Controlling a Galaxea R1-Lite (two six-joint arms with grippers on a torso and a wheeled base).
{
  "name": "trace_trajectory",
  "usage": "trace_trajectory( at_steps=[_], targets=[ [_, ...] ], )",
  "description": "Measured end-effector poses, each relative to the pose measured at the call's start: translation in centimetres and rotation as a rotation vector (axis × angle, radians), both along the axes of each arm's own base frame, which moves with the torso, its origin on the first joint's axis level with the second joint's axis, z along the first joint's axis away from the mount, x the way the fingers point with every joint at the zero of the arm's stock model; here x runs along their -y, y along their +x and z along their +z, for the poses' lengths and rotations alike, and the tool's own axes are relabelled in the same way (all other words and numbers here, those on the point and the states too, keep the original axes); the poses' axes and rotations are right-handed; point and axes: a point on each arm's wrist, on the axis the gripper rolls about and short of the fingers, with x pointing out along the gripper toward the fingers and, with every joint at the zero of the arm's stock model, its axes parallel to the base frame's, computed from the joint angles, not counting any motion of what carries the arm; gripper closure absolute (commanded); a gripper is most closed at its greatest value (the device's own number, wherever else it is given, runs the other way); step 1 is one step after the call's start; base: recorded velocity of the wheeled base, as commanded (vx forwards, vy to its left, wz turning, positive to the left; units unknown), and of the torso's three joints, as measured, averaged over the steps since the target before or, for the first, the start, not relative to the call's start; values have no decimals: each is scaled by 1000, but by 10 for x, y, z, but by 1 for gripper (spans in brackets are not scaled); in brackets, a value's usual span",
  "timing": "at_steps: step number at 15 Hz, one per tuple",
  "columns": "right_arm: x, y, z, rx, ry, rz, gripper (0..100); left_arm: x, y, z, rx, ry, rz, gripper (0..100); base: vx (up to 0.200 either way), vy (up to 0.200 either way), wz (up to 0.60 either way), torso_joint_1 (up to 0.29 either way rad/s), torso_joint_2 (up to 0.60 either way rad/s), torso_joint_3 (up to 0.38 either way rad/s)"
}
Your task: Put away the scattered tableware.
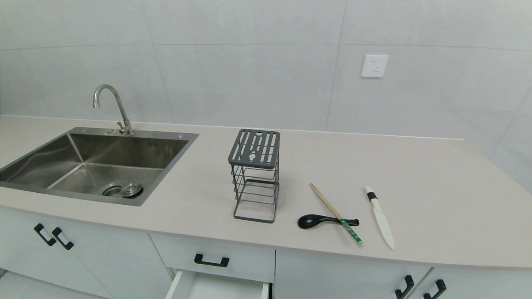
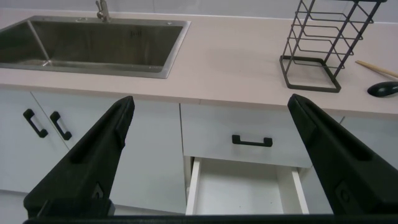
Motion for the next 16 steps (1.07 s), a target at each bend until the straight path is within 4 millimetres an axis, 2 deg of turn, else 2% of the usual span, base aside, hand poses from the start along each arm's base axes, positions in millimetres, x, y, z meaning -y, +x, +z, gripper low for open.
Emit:
trace_trajectory(
  at_steps=[4,6,8,11,14,16],
  targets=[
    [0,0,4,38,5,-21,0,0,0,0,0,0,0,0,0,0,0,0,0,0],
    [0,-3,23,221,4,-21,0,0,0,0,0,0,0,0,0,0,0,0,0,0],
    [0,-4,38,239,2,9,0,0,0,0,0,0,0,0,0,0,0,0,0,0],
    [-1,2,85,221,-7,81,0,0,0,0,0,0,0,0,0,0,0,0,0,0],
    [-3,33,133,138,-60,168,0,0,0,0,0,0,0,0,0,0,0,0,0,0],
    [-5,60,144,50,-97,211,0,0,0,0,0,0,0,0,0,0,0,0,0,0]
  ],
)
